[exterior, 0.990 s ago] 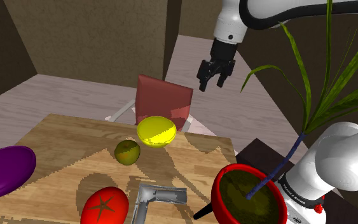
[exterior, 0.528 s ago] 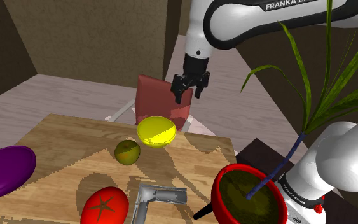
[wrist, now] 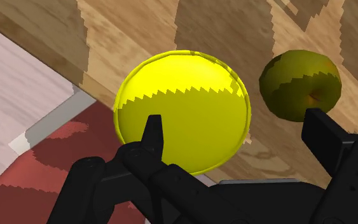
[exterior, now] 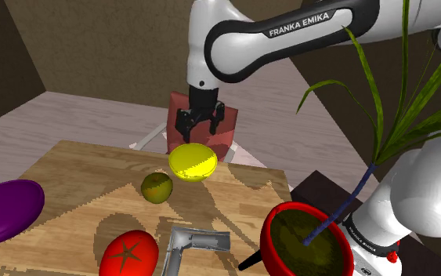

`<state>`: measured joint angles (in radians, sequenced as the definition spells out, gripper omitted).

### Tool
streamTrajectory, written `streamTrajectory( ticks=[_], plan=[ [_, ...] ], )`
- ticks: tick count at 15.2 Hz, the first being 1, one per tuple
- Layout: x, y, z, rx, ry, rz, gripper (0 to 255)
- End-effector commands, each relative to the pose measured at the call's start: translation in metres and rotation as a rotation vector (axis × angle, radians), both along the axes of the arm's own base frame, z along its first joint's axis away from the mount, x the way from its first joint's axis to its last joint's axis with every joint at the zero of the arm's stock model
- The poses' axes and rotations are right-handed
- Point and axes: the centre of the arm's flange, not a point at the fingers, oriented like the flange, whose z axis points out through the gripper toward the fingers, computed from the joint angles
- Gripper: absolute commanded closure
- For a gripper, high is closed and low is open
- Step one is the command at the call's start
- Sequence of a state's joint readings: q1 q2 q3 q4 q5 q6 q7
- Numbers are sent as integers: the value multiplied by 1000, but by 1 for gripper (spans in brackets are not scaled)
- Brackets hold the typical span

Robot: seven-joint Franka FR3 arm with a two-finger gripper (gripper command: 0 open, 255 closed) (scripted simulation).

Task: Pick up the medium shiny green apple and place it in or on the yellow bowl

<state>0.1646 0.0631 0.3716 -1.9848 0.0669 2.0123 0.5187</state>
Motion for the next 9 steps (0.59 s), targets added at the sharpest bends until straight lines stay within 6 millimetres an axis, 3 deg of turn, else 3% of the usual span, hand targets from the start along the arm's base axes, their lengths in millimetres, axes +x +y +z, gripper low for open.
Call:
streamTrajectory(
  ticks=[1, 9],
  plan=[
    [10, 25, -16, 0, 9, 6, 0],
    [47, 111, -70, -5, 42, 32, 0]
  ],
)
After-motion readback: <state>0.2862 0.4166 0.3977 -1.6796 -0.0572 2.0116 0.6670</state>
